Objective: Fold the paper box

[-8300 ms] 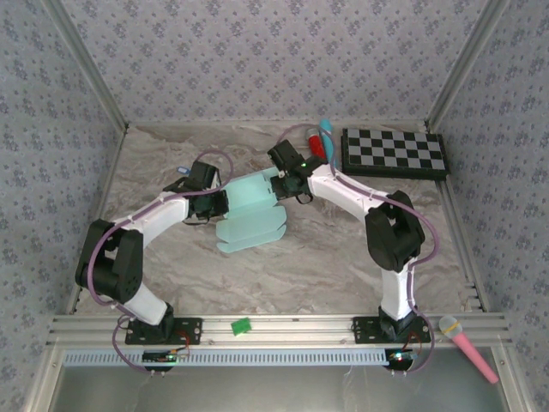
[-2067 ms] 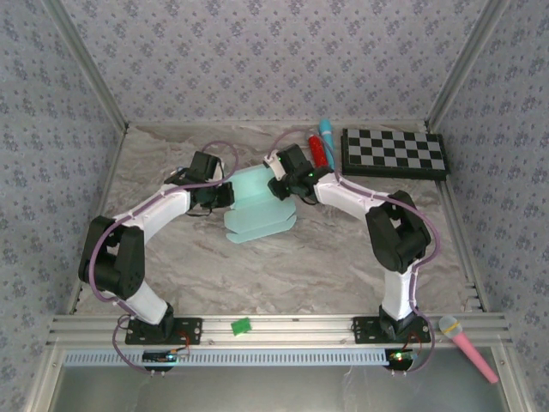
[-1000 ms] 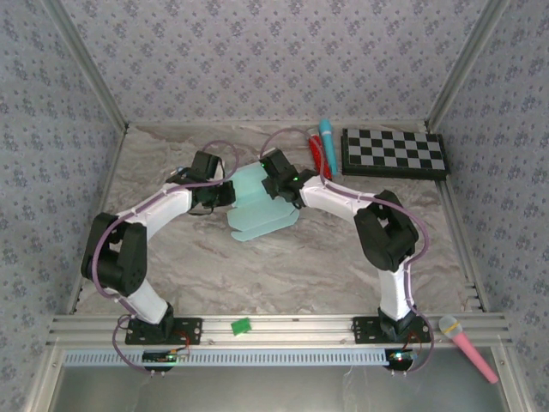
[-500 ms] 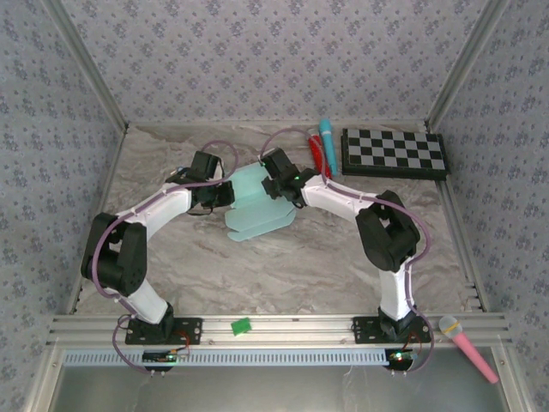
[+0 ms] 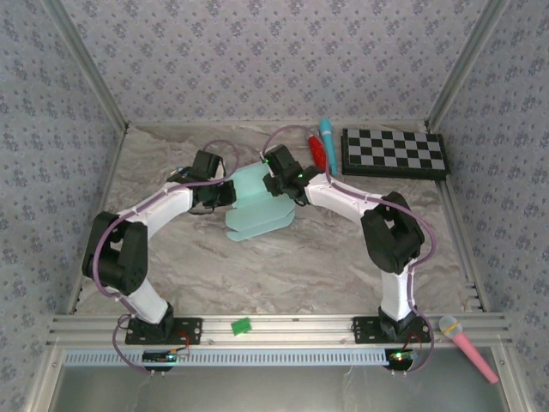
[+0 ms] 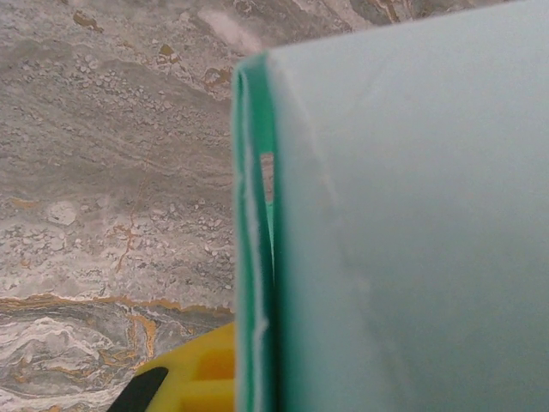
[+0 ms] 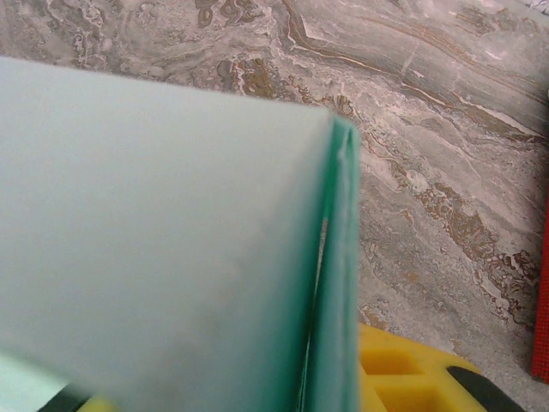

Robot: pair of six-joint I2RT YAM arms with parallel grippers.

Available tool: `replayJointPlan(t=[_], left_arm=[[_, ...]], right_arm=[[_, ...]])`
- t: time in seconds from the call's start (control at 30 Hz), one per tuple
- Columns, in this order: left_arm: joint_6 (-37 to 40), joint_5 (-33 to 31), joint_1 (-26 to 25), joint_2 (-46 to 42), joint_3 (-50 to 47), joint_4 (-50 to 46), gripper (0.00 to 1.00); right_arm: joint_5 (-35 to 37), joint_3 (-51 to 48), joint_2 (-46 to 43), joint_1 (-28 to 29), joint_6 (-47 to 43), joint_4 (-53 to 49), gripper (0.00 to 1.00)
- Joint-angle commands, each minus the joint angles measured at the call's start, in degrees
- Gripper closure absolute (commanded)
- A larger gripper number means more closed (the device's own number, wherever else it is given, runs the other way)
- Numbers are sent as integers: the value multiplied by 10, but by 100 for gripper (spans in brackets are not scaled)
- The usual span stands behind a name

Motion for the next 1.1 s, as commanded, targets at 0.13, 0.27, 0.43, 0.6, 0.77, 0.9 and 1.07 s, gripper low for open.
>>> replayJointPlan(t=[0.13, 0.27, 0.43, 0.6, 0.77, 0.9, 1.07], left_arm=[[8, 3, -9, 7, 13, -27, 100], [8, 0, -9, 8, 11, -29, 100], [8, 0, -10, 12, 13, -31, 100], [6, 0, -10, 13, 12, -31, 100], [6, -1, -10, 13, 13, -33, 100], [5, -2, -11, 15, 13, -33, 100], [5, -1, -11, 15, 13, -33, 100]], right_arm=[[-8, 26, -18, -15, 19, 4, 68], [-15, 26, -21, -19, 24, 9, 68], [-26, 27, -23, -24, 27, 16, 68], [-46, 22, -28, -30, 36, 29, 64], [-64, 9, -38, -38, 49, 52, 63], [-74, 6, -39, -44, 55, 60, 63], [-65, 9, -35, -46, 55, 61, 68]])
